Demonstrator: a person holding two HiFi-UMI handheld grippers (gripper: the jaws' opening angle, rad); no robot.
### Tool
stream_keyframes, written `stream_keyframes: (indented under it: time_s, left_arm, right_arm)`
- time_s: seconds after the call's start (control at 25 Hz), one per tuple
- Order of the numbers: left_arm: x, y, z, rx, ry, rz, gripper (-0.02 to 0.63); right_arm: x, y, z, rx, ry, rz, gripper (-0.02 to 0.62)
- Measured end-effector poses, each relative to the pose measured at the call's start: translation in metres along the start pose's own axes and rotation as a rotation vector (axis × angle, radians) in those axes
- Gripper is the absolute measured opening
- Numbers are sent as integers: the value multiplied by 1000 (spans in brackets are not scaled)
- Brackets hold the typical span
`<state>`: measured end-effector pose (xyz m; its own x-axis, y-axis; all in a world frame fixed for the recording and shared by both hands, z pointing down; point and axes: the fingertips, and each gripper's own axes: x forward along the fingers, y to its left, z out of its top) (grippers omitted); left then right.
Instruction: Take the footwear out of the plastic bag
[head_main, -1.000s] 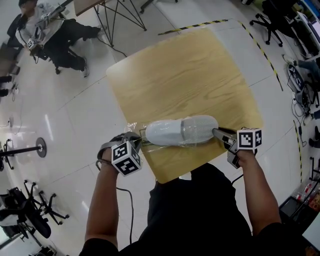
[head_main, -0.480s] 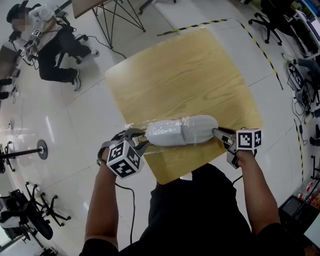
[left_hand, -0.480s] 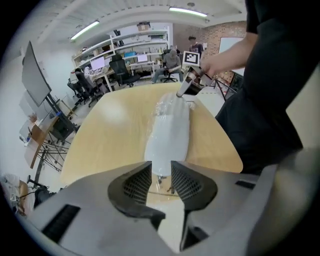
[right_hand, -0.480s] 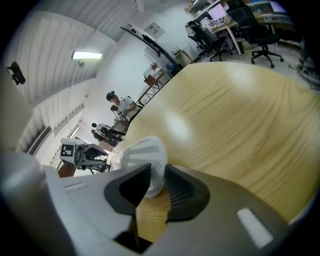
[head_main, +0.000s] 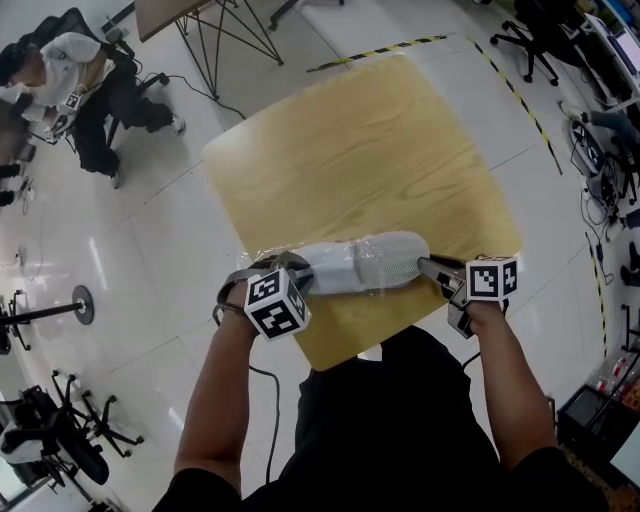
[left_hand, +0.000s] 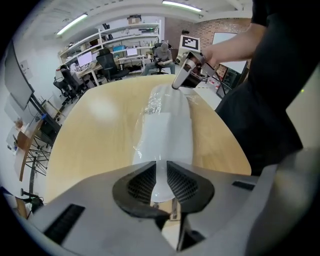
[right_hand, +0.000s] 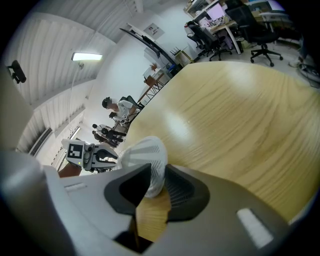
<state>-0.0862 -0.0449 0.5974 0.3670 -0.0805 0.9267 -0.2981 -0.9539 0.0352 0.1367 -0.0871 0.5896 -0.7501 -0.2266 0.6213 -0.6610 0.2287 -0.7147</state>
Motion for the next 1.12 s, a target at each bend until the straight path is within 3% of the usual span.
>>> stream_keyframes:
  time_s: [0.6, 1.12]
  left_arm:
    - [0, 1, -11, 2, 41, 37, 20]
    - [-13, -1, -48, -10, 111, 85, 15]
  right_arm:
    - [-11, -12, -1, -2, 5, -14, 93]
    - [-11, -7, -7, -5, 23, -1, 92]
